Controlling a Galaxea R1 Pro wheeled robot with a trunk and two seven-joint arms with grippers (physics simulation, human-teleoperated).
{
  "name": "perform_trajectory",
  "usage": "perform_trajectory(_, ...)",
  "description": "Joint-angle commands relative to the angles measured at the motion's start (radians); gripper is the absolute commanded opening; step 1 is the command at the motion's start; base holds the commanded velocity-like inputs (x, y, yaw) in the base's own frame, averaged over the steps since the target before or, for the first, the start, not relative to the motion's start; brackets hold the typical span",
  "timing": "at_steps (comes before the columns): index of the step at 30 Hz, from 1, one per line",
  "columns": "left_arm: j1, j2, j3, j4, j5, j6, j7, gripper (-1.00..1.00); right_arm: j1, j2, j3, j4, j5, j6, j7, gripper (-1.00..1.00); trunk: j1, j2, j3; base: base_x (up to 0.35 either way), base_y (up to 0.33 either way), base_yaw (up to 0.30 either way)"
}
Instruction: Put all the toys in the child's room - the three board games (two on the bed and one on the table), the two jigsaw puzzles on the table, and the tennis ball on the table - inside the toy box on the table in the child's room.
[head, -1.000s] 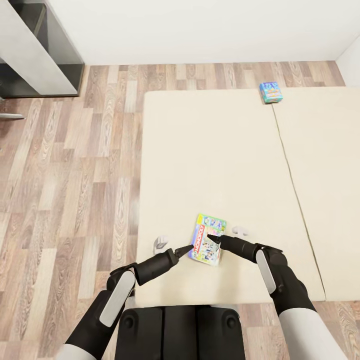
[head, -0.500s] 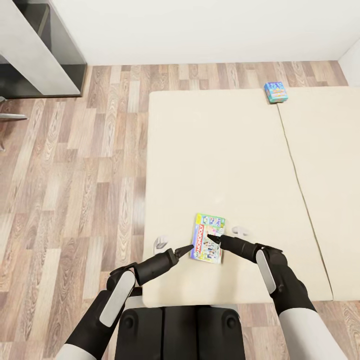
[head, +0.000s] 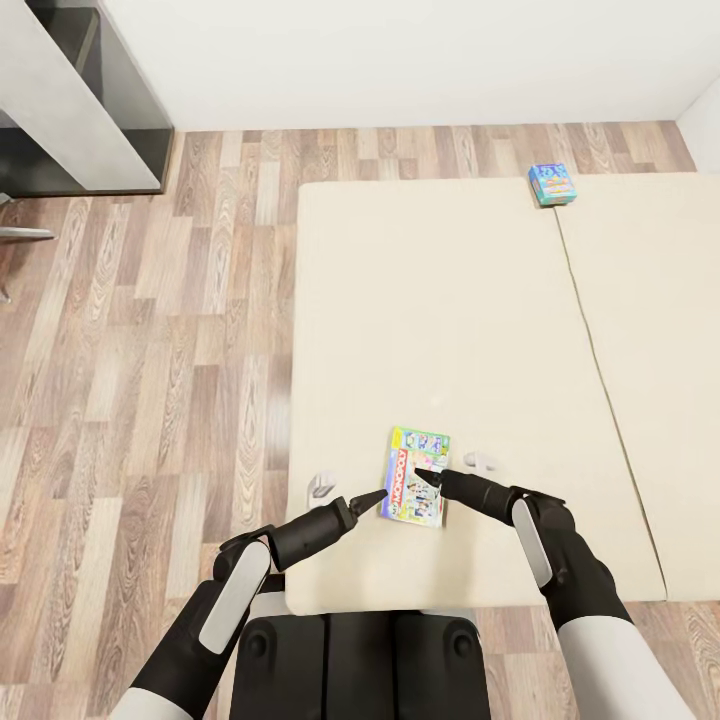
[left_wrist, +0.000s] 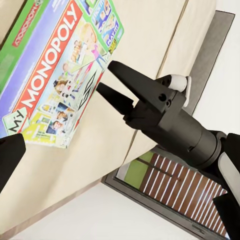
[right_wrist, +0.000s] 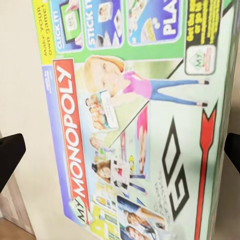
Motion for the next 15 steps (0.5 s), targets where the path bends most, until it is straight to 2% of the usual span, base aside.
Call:
perform_trajectory(1,0.000,0.000,0.001,0.000,0.005,0.007,0.000,1.00,0.000,0.000,-0.002,-0.001,-0.005,0.007,0.002,1.00,0.000,-0.001,-0.001,0.000,0.002,0.000)
perform_trajectory(8,-0.001,0.000,0.001,0.000,0.005,0.007,0.000,1.00,0.000,0.000,-0.002,-0.003,-0.005,0.007,0.002,1.00,0.000,-0.001,-0.001,0.000,0.019,0.000)
perform_trajectory(15,-0.001,0.000,0.001,0.000,0.005,0.007,0.000,1.00,0.000,0.000,-0.002,-0.003,-0.005,0.007,0.002,1.00,0.000,-0.001,-0.001,0.000,0.165,0.000)
